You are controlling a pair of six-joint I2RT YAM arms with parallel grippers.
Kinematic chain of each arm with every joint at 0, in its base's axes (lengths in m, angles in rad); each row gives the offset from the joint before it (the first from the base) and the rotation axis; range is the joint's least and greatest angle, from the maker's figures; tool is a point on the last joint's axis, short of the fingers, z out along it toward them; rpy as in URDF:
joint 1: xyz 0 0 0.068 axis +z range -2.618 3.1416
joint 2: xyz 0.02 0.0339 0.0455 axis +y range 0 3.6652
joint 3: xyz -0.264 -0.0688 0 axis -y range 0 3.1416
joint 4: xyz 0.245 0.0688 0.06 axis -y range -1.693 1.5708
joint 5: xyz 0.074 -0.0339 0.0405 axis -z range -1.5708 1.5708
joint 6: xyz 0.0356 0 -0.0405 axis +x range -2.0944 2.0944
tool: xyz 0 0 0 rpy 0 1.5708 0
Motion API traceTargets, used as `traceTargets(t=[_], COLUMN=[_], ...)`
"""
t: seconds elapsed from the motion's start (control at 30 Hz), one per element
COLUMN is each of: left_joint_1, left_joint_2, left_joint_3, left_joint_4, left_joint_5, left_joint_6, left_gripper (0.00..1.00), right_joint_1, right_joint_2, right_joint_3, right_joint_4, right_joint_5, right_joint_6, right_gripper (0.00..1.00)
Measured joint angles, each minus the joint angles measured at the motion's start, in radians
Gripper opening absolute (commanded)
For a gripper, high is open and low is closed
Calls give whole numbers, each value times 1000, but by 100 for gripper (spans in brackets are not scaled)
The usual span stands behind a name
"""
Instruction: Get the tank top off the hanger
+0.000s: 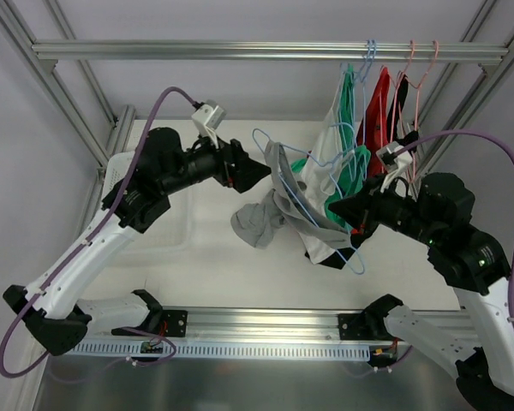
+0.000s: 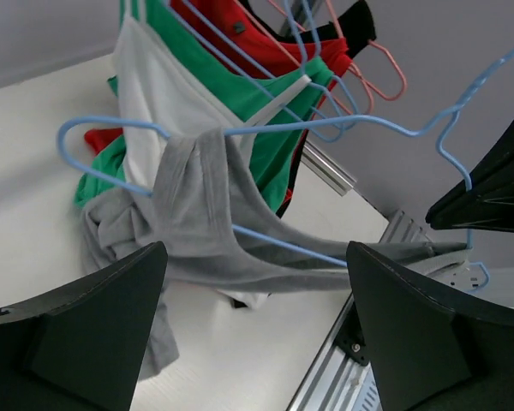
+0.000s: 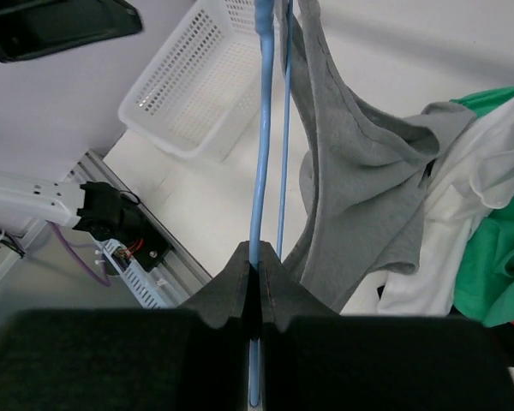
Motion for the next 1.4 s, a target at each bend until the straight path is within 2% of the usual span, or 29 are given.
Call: traceTargets(t=[0.17, 0.2, 0.27, 0.33, 0.4, 0.6, 0.63, 0.7, 1.0, 1.2, 1.4], left_joint_1=[-116, -129, -142, -146, -146, -146, -146, -146, -147, -148, -148], left_joint_2=[88, 100, 121, 138, 150, 183, 187, 193, 199, 127, 25], left_joint_3=[47, 47, 47, 47, 48, 62, 63, 64, 64, 14, -23], left_joint_4=[21, 19, 19, 19, 19, 20, 20, 21, 24, 42, 61], left_joint_5=[-73, -90, -123, -155, -171, -214, -220, -232, -300, -469, -651], left_joint_6=[66, 73, 87, 96, 109, 123, 123, 125, 134, 121, 106], left_gripper=[75, 68, 59, 41, 31, 28, 15, 0, 0, 0, 0], right_joint_1=[0, 0, 0, 0, 0, 0, 0, 0, 0, 0, 0], right_joint_2=[-51, -58, -61, -60, -60, -61, -61, -63, -68, -66, -85], right_joint_3=[0, 0, 0, 0, 0, 0, 0, 0, 0, -16, -71], right_joint_4=[0, 0, 0, 0, 0, 0, 0, 0, 0, 0, -11], right_joint_5=[-27, -31, -43, -58, -68, -94, -97, -103, -112, -112, -214], right_joint_6=[23, 26, 29, 31, 35, 46, 47, 48, 46, 26, -45], right_gripper=[0, 0, 0, 0, 0, 0, 0, 0, 0, 0, 0])
